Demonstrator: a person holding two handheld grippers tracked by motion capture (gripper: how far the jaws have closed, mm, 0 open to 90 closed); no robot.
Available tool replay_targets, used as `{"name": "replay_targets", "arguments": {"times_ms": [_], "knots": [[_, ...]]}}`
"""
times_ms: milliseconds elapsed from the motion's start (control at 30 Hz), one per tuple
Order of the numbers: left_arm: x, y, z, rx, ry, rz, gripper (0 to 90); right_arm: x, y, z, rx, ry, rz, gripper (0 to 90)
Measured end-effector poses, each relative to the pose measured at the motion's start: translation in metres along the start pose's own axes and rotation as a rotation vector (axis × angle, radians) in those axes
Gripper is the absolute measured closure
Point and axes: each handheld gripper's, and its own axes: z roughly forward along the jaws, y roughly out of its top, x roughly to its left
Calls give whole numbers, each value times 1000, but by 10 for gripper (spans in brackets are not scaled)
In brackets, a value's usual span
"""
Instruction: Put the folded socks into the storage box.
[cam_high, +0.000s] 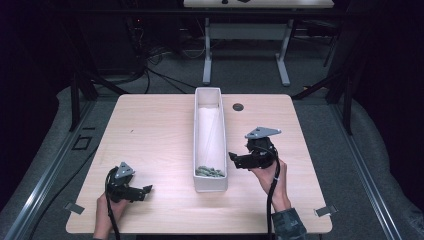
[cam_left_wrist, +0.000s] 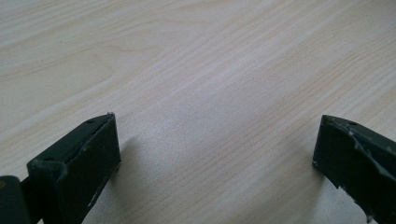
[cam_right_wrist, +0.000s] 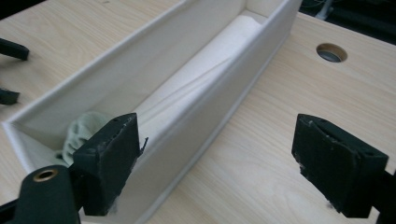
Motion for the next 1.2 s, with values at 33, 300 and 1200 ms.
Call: {"name": "replay_targets", "arguments": {"times_ms": [33, 300, 1200], "knots": [[0, 0, 0, 0, 0, 0, 4, -2, -3, 0, 12, -17, 4, 137], [0, 0, 0, 1, -1, 7, 4, -16, -21, 3, 21, -28, 36, 95], [0, 0, 0, 0, 0, 3, 4, -43, -97, 10, 125, -171, 119, 0]]}}
